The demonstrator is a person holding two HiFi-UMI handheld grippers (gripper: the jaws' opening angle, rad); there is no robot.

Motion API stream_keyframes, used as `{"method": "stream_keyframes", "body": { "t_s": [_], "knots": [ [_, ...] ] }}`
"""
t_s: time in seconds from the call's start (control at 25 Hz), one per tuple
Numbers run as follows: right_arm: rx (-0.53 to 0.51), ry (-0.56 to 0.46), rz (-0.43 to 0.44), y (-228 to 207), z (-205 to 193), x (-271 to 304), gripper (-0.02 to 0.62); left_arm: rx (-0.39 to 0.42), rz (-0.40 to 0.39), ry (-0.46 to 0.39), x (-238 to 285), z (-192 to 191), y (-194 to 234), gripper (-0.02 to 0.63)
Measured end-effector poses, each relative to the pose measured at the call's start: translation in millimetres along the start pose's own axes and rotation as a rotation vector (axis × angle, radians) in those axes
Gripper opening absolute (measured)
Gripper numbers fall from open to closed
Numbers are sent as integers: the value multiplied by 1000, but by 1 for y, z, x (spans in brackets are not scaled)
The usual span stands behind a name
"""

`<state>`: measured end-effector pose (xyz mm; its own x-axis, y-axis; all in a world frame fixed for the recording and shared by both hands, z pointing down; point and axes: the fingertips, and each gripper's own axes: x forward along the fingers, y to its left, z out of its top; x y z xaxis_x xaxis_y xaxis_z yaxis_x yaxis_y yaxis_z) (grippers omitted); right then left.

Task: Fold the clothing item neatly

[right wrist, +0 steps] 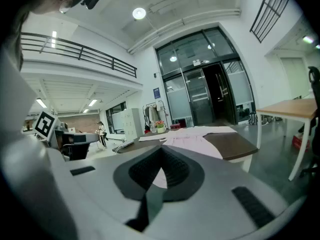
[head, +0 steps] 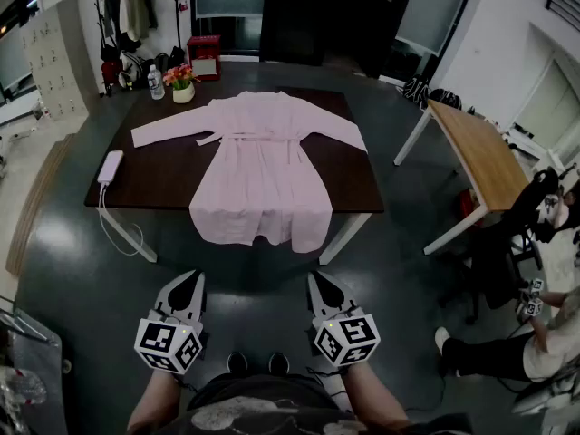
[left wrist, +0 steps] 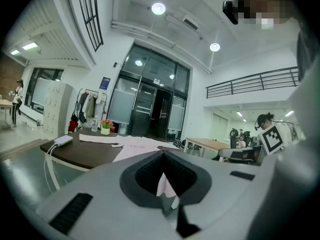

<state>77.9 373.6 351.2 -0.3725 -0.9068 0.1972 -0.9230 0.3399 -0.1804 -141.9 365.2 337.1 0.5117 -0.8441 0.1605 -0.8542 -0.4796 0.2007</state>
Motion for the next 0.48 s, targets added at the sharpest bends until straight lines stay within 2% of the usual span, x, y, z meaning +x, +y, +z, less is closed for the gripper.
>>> {"method": "stream_keyframes", "body": {
  "t_s": [0.32,0.48],
  "knots": [
    [-10,-3,-6,8,-1,4,-9,-17,-9,-2,0,-1,9,9],
    [-9,2,-20,9,-4,6,-9,14,-23,3,2,-2,8,10]
  ]
}}
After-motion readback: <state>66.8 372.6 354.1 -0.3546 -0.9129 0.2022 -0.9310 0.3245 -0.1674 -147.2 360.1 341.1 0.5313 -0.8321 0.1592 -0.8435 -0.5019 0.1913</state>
